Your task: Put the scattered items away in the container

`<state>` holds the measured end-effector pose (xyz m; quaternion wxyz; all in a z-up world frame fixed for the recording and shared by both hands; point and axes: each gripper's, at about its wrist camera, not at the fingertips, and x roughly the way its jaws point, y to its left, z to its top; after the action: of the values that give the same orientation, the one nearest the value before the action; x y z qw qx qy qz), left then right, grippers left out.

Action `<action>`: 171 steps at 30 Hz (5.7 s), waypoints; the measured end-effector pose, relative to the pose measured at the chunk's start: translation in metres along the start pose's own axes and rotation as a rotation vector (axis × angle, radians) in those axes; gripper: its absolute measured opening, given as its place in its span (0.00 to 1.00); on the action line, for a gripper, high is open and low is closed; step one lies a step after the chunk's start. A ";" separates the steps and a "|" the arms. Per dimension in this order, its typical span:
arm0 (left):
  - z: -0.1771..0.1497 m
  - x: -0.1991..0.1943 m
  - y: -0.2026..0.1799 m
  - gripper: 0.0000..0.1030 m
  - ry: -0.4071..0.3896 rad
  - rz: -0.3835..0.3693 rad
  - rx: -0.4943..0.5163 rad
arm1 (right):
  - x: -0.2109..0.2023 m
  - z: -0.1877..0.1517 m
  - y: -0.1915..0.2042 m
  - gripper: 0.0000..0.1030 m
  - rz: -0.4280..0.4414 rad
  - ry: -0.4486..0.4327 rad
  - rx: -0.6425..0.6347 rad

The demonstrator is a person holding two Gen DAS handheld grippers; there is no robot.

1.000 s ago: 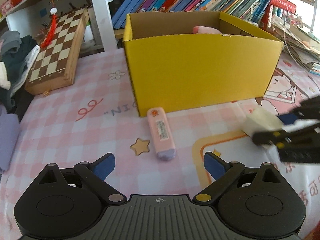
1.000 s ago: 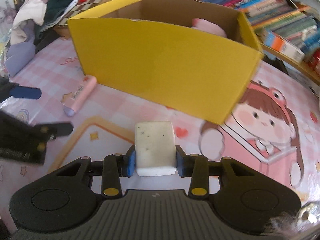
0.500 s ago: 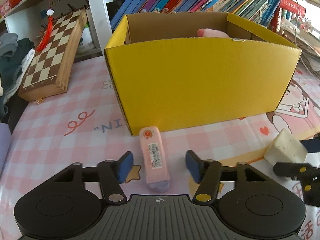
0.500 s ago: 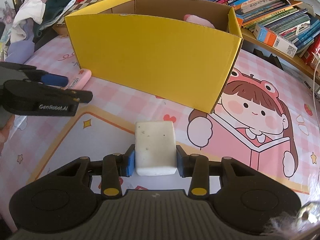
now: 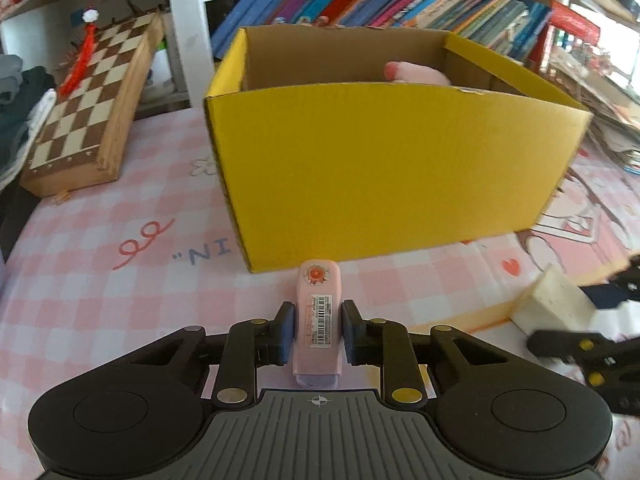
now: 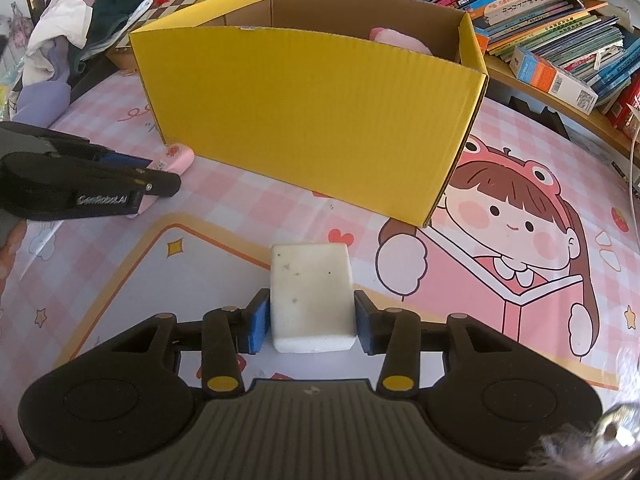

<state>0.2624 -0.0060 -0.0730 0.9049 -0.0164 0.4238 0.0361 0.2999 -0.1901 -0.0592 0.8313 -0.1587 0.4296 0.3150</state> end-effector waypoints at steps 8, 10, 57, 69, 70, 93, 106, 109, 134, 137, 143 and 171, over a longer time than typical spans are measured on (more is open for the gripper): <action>-0.008 -0.027 -0.012 0.22 -0.021 -0.062 0.035 | -0.013 0.004 0.000 0.34 0.007 -0.024 0.000; -0.005 -0.035 -0.012 0.22 -0.033 -0.073 0.026 | -0.018 0.006 0.000 0.34 0.010 -0.036 0.002; 0.132 0.009 -0.025 0.22 -0.114 -0.013 0.218 | 0.043 0.172 -0.043 0.33 -0.010 -0.039 -0.384; 0.131 0.036 -0.030 0.22 -0.007 -0.015 0.240 | 0.071 0.176 -0.044 0.35 0.030 0.064 -0.358; 0.132 0.036 -0.030 0.22 -0.003 -0.016 0.238 | 0.072 0.177 -0.044 0.35 0.032 0.068 -0.359; 0.132 -0.029 -0.017 0.64 -0.192 0.073 0.127 | 0.009 0.179 -0.060 0.68 0.071 -0.134 -0.205; 0.106 -0.087 -0.012 0.81 -0.296 0.121 0.077 | -0.054 0.152 -0.064 0.76 0.022 -0.323 -0.176; 0.097 -0.093 -0.011 0.83 -0.300 0.136 0.050 | -0.061 0.140 -0.066 0.80 -0.009 -0.340 -0.175; -0.007 -0.114 -0.025 0.92 -0.228 0.129 -0.023 | -0.079 -0.003 -0.032 0.95 -0.191 -0.227 0.130; -0.018 -0.114 -0.029 0.92 -0.207 0.119 -0.009 | -0.081 -0.017 -0.018 0.95 -0.197 -0.205 0.142; -0.040 -0.125 -0.035 0.94 -0.191 0.098 0.008 | -0.093 -0.032 0.010 0.96 -0.208 -0.216 0.161; -0.125 -0.186 -0.035 0.96 -0.127 0.015 0.088 | -0.148 -0.114 0.101 1.00 -0.271 -0.209 0.171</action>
<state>0.0514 -0.0583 -0.0103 0.9296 0.0289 0.3667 0.0251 0.0992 -0.2324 -0.0038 0.9167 -0.1102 0.3410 0.1770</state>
